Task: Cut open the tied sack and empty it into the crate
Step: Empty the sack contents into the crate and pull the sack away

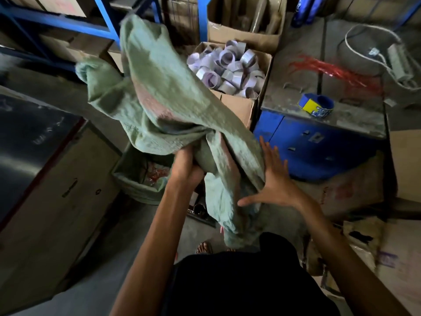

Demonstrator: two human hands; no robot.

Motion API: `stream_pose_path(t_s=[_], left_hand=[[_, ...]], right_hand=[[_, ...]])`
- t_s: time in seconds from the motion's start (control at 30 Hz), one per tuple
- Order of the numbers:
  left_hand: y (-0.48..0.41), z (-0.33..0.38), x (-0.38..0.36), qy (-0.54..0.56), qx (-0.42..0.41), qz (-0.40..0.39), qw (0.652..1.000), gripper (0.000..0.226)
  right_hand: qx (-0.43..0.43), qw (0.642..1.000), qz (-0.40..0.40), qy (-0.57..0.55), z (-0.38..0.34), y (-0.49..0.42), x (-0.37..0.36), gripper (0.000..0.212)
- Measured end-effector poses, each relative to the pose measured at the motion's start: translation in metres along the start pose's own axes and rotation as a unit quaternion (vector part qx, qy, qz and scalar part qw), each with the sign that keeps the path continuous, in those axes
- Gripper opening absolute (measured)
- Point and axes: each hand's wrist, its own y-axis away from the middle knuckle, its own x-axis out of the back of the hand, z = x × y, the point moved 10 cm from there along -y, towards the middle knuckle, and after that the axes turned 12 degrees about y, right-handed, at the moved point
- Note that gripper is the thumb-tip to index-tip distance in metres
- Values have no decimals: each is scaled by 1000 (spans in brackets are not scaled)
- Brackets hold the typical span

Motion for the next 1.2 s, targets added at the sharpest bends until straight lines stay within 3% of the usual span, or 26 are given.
stream_pose_path(t_s=[0.1, 0.2, 0.27, 0.37, 0.43, 0.53, 0.6, 0.67, 0.77, 0.87, 0.93, 1.0, 1.1, 1.2], left_hand=[[8, 6, -37, 76, 18, -44, 996, 36], [7, 4, -56, 109, 39, -58, 992, 36], [5, 9, -62, 118, 39, -58, 990, 48], [-3, 28, -59, 105, 5, -37, 994, 51], [-4, 39, -48, 48, -15, -21, 998, 40], [-5, 42, -2, -110, -32, 47, 992, 43], [-8, 33, 43, -264, -2, 109, 958, 53], [-5, 15, 86, -395, 99, 143, 902, 66], [25, -16, 124, -530, 295, 102, 788, 95], [46, -18, 140, -615, 355, 44, 703, 106], [42, -5, 140, -674, 309, 29, 670, 98], [25, 25, 122, -726, 158, 51, 667, 95], [18, 55, 62, -723, -99, 24, 683, 125], [13, 40, 2, -733, -216, -90, 639, 153]], right_hand=[[9, 994, 82, -70, -4, -4, 3, 175], [58, 967, 162, -190, -18, -11, 15, 165], [41, 953, 177, -241, -16, -17, 19, 141], [-2, 946, 205, -250, 0, -26, 29, 73], [-28, 944, 213, -250, 12, -31, 34, 59], [-61, 938, 215, -267, 24, -34, 46, 55], [-84, 931, 231, -269, 31, -33, 56, 53], [-98, 929, 246, -260, 35, -32, 64, 54], [-114, 926, 271, -235, 35, -30, 74, 51], [-136, 918, 296, -224, 35, -24, 83, 46], [-142, 919, 304, -209, 34, -22, 89, 49], [-125, 925, 306, -189, 30, -21, 94, 46], [-81, 937, 297, -166, 15, -19, 94, 43], [-6, 946, 271, -178, -10, -14, 93, 46]])
